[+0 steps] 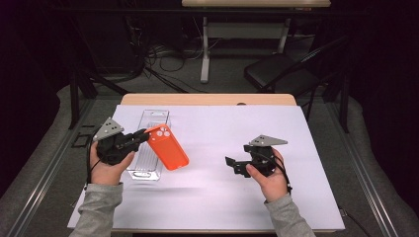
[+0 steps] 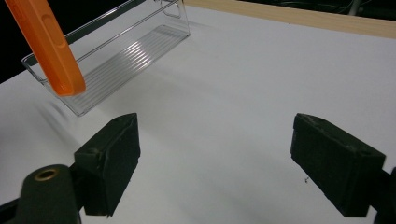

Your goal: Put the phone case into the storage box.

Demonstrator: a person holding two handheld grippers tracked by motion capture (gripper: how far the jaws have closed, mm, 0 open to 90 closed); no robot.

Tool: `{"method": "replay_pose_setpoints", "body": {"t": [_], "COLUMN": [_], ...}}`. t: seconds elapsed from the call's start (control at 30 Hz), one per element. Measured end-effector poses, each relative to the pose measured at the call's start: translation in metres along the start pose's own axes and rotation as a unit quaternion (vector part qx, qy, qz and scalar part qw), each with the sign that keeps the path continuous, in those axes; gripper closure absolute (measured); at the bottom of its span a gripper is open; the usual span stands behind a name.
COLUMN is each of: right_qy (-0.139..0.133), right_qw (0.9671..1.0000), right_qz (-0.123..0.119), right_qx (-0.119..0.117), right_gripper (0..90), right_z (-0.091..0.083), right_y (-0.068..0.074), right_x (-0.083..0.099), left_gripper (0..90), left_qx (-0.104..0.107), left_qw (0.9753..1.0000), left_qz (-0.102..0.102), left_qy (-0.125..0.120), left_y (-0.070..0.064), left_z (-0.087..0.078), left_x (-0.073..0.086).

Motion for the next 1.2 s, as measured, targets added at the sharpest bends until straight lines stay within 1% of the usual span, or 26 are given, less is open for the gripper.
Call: {"method": "replay_pose_setpoints", "body": {"t": [0.2,0.27,0.43,0.67,0.9,1.2], "right_qy": [-0.003,-0.003,-0.004,0.000,-0.001,-0.001], "right_qw": [1.0000,0.9999,0.9999,0.9999,0.9999,0.9999], "right_qz": [0.005,0.009,0.009,0.009,0.010,0.013], "right_qx": [0.004,0.006,0.008,0.008,0.008,0.008], "right_gripper": [15.8,15.8,15.8,15.8,15.8,15.8], "right_z": [-0.001,-0.002,-0.003,-0.003,-0.002,-0.002], "right_y": [-0.004,-0.005,-0.006,-0.007,-0.008,-0.009], "right_x": [0.000,0.000,0.000,0.001,0.001,0.001], "left_gripper": [81.2,81.2,81.2,81.3,81.3,81.2], "left_qx": [-0.001,-0.002,0.006,0.005,0.008,0.008], "left_qw": [1.0000,1.0000,0.9996,0.9986,0.9975,0.9966], "left_qz": [-0.003,-0.001,-0.001,0.018,0.030,0.047], "left_qy": [0.004,0.010,0.026,0.050,0.064,0.067], "left_y": [0.007,0.010,0.016,0.023,0.027,0.032], "left_z": [0.004,0.006,0.013,0.023,0.033,0.042], "left_x": [-0.005,-0.006,-0.010,-0.018,-0.029,-0.040]}}
Point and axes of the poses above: each handheld gripper's, and its own axes: z roughly forward along the jaws, x roughly out of its underside, y roughly to its left, the point moved 5 cm from there along z, roughly forward along the jaws, and after that the axes turned 5 degrees about x, right-handed, at the moved point
